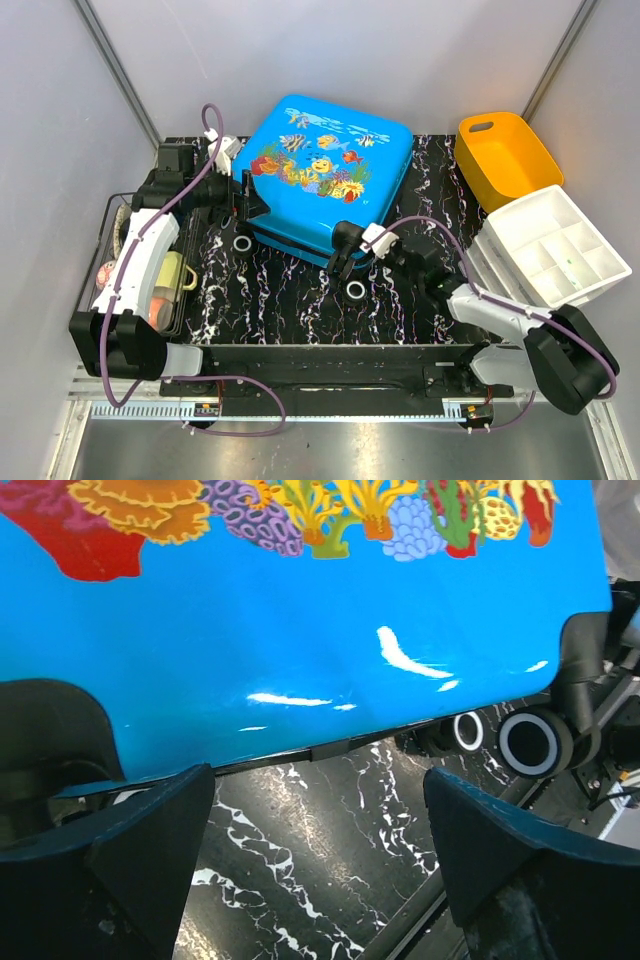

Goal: Open, take out, and arrange the luggage

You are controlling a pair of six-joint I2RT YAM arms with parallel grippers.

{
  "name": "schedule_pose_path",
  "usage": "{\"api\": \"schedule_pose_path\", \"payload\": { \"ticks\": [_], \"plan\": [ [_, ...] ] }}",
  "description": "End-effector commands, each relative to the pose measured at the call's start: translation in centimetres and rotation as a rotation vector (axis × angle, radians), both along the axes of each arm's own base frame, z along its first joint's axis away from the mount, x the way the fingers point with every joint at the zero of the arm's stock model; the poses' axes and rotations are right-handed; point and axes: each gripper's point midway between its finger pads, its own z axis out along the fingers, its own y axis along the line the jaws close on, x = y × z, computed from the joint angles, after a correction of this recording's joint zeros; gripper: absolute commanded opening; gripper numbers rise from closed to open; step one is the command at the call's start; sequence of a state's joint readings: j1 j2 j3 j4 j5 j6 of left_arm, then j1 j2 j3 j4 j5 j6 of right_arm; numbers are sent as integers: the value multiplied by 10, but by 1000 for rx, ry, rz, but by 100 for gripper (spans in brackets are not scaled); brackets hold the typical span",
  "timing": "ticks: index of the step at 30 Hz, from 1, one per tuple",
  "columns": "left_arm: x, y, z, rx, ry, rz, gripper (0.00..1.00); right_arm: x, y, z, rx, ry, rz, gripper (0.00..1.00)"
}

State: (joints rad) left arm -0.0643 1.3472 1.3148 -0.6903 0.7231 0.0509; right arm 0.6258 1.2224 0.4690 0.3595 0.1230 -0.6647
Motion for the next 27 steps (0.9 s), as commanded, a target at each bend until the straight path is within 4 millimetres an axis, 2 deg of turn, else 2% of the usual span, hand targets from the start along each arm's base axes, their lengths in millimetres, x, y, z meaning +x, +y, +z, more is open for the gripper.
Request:
{"api": "schedule_pose_path", "payload": {
  "ticks": [1, 2, 4, 5, 7, 8, 10, 11, 16, 21, 23, 27],
  "plan": [
    [4, 19, 4, 88, -52, 71, 92, -5, 9, 28, 138, 73, 30, 0],
    [5, 23, 5, 106, -51, 80, 93, 1, 4, 37, 182, 94, 19, 0],
    [2, 36, -3, 139, -11, 87, 98, -4, 6, 34, 250, 188, 53, 0],
    [3, 39, 0, 150, -15, 87, 99, 4, -1, 40, 272, 189, 33, 0],
    [-2, 49, -10, 212, 15, 66, 99, 0, 3, 34, 304, 264, 68, 0],
    [-2, 50, -6, 231, -2, 49, 99, 6, 3, 40, 325, 272, 64, 0],
    [-3, 59, -12, 292, 9, 46, 99, 4, 11, 33, 359, 350, 83, 0],
    [-3, 61, -12, 306, 8, 46, 99, 7, 15, 37, 373, 358, 93, 0],
    [0, 82, -31, 437, 59, 48, 99, 6, 29, 33, 444, 452, 116, 0],
    [9, 97, -50, 486, 139, 16, 98, -8, 42, 34, 493, 525, 177, 0],
    [12, 98, -52, 498, 150, 2, 97, -10, 42, 32, 499, 540, 174, 0],
    [26, 114, -69, 573, 157, 24, 93, -17, 36, 21, 486, 571, 140, 0]
  ]
}}
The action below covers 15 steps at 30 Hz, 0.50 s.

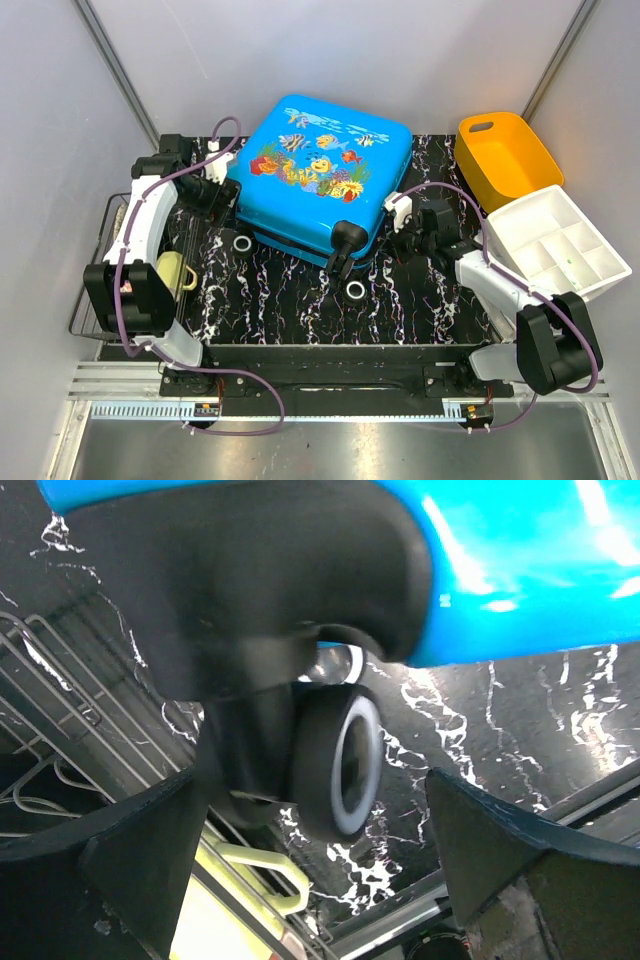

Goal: Open, take out, and arrange the luggage

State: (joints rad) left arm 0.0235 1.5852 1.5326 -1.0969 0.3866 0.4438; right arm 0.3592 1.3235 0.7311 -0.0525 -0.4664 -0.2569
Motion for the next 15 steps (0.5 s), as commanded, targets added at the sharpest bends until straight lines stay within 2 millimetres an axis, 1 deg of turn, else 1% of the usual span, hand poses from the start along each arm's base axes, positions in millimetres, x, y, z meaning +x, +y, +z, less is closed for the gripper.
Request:
{"api": "schedule_pose_path", "payload": {
  "ticks": [1, 4, 6, 7, 12, 15],
  "plan": [
    [18, 21, -3, 106, -45, -11, 92, -4, 18, 21, 79, -14, 55, 0],
    [25, 20, -1, 91, -52, -14, 91, -2, 12, 16, 40, -10, 40, 0],
    [27, 15, 1, 66, -54, -15, 91, -2, 11, 11, 23, 9, 40, 7],
    [27, 15, 1, 60, -55, -12, 91, 0, 13, 14, 26, 6, 47, 9],
    [27, 14, 0, 56, -56, -10, 91, 2, 18, 15, 30, 3, 84, 16],
    [25, 15, 1, 62, -69, -12, 91, 5, 17, 14, 19, -5, 86, 16]
  ]
}}
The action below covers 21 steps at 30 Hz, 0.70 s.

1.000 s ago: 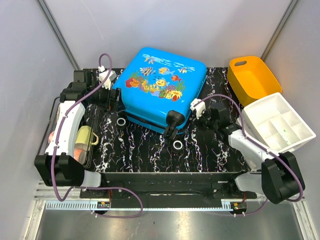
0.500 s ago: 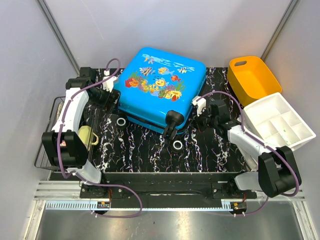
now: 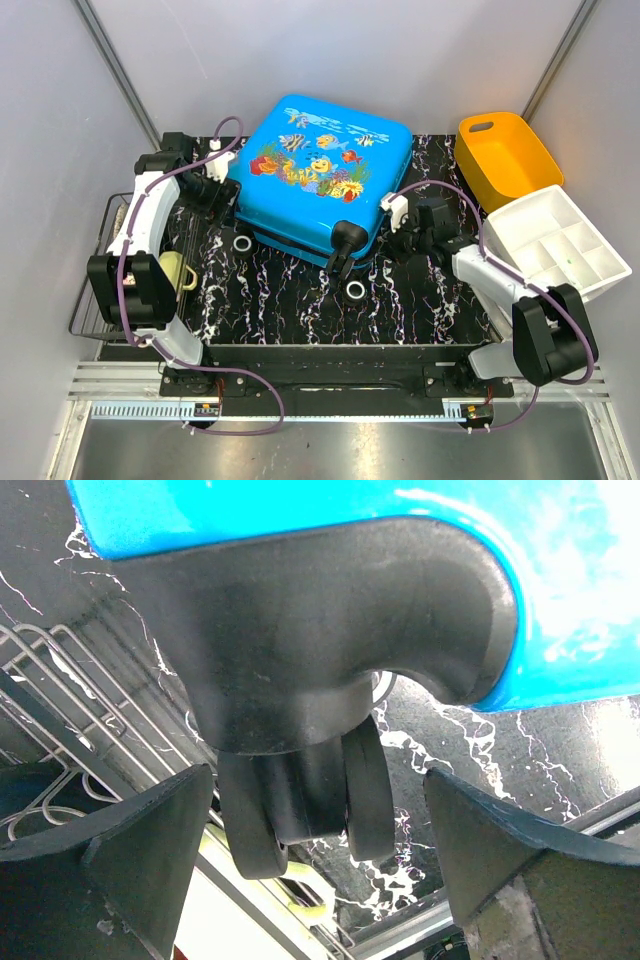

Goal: Open, take out, and arrange the luggage

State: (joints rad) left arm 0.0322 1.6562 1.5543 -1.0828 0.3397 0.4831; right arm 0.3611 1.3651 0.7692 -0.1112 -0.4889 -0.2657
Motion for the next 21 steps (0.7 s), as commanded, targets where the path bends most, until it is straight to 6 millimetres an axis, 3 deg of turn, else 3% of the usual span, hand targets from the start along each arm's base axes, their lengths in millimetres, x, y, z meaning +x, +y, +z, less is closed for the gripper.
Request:
{"api": "schedule_pose_path", "payload": {
  "ticks": [1, 3, 4, 7, 11, 17, 21],
  "plan": [
    [9, 2, 16, 5, -84, -6, 91, 9, 14, 21, 32, -64, 60, 21],
    [8, 3, 15, 6, -83, -2, 91, 10, 13, 21, 23, -63, 56, 25],
    [7, 2, 14, 3, -79, 0, 91, 11, 14, 21, 23, -65, 55, 16],
    [8, 3, 13, 4, -85, 3, 91, 14, 13, 23, 22, -76, 51, 3],
    [14, 8, 11, 1, -83, 22, 87, 18, 12, 25, 17, -82, 39, 0],
    [48, 21, 5, 15, -118, 45, 60, 2, 27, 25, 75, -52, 94, 0],
    [79, 13, 13, -34, -179, 1, 49, -11, 46, 25, 98, -59, 118, 0]
  ]
}}
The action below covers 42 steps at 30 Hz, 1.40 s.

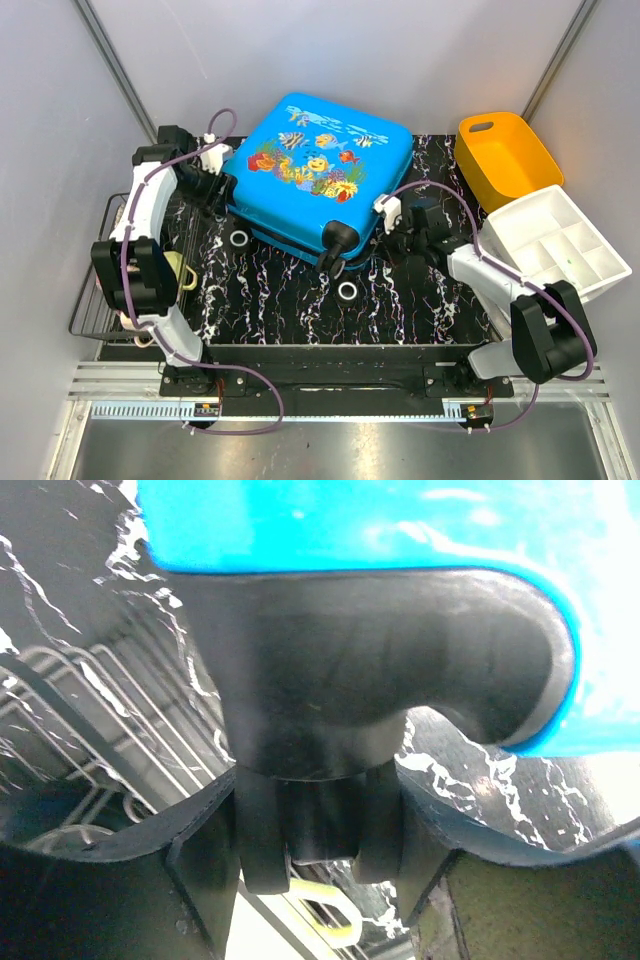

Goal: Open, take out, and arrange the luggage

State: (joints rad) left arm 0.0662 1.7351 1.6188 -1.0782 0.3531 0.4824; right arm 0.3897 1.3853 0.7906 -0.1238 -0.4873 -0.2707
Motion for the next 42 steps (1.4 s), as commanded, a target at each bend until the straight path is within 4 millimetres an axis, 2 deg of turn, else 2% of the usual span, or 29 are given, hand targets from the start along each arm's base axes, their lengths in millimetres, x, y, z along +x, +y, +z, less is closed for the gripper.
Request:
{"api": "schedule_pose_path", "payload": {
  "ticks": [1, 3, 4, 5, 6, 8, 9, 11, 12, 13, 14, 15, 16, 17, 18, 19, 20, 21, 22, 23, 24, 25, 27, 28, 29, 34, 37, 38, 42],
  "plan": [
    [69, 1, 28, -21, -224, -31, 48, -19, 46, 23, 105, -55, 114, 0],
    [88, -1, 34, -34, -274, -41, 47, -20, 59, 31, 130, -87, 111, 0],
    [94, -1, 37, -34, -291, -40, 48, -26, 67, 32, 140, -80, 126, 0],
    [100, -1, 40, -40, -305, -30, 52, -26, 69, 33, 152, -56, 90, 0],
    [109, -2, 51, -51, -329, -27, 68, -24, 70, 34, 163, -45, 67, 0],
    [108, -8, 65, -87, -337, -41, 80, -12, 63, 36, 146, -45, -29, 0],
    [99, -11, 84, -97, -352, -56, 87, -9, 58, 34, 128, -49, -59, 0],
    [82, -21, 105, -137, -381, -94, 91, 0, 49, 36, 100, -84, -119, 0],
    [67, -26, 103, -157, -359, -102, 93, 1, 47, 36, 96, -89, -128, 0],
    [48, -30, 126, -165, -407, -116, 96, 2, 46, 38, 98, -95, -134, 0],
    [31, -39, 129, -207, -396, -131, 97, 2, 47, 38, 103, -90, -142, 0],
    [10, -47, 115, -246, -336, -146, 98, 3, 47, 40, 109, -92, -144, 0],
    [-16, -58, 130, -272, -357, -191, 99, 4, 48, 38, 109, -85, -149, 0],
    [-37, -68, 126, -296, -326, -239, 99, 4, 49, 38, 114, -79, -152, 0],
    [-56, -76, 114, -313, -282, -261, 99, 5, 49, 37, 115, -80, -152, 0],
    [-79, -95, 121, -321, -302, -341, 99, 5, 49, 35, 111, -79, -154, 0],
    [-90, -103, 118, -319, -303, -372, 99, 7, 49, 35, 117, -84, -154, 0],
    [-100, -111, 105, -325, -271, -386, 99, 6, 50, 35, 119, -86, -151, 0],
    [-112, -130, 103, -353, -244, -405, 99, 5, 51, 34, 121, -87, -149, 0],
    [-117, -141, 107, -381, -259, -421, 99, 6, 51, 34, 122, -87, -149, 0],
    [-124, -149, 98, -404, -218, -424, 99, 6, 51, 36, 125, -89, -147, 0],
    [-136, -167, 96, -438, -167, -432, 99, 6, 52, 36, 123, -87, -146, 0],
    [-142, -183, 88, -450, -138, -444, 99, 9, 51, 38, 122, -92, -154, 0],
    [-151, -197, 85, -459, -104, -449, 99, 10, 51, 38, 122, -98, -156, 0],
    [-145, -202, 77, -433, -114, -427, 99, 11, 51, 40, 124, -110, -157, 0],
    [-147, -229, 62, -435, -55, -389, 99, 18, 49, 44, 112, -161, -157, 0],
    [-141, -240, 48, -379, -73, -386, 99, 19, 51, 44, 120, -166, -157, 0],
    [-133, -242, 46, -350, -99, -369, 99, 20, 51, 43, 121, -167, -159, 0],
    [-120, -252, 27, -263, -100, -347, 86, 24, 50, 44, 119, -172, -176, 0]
  ]
}}
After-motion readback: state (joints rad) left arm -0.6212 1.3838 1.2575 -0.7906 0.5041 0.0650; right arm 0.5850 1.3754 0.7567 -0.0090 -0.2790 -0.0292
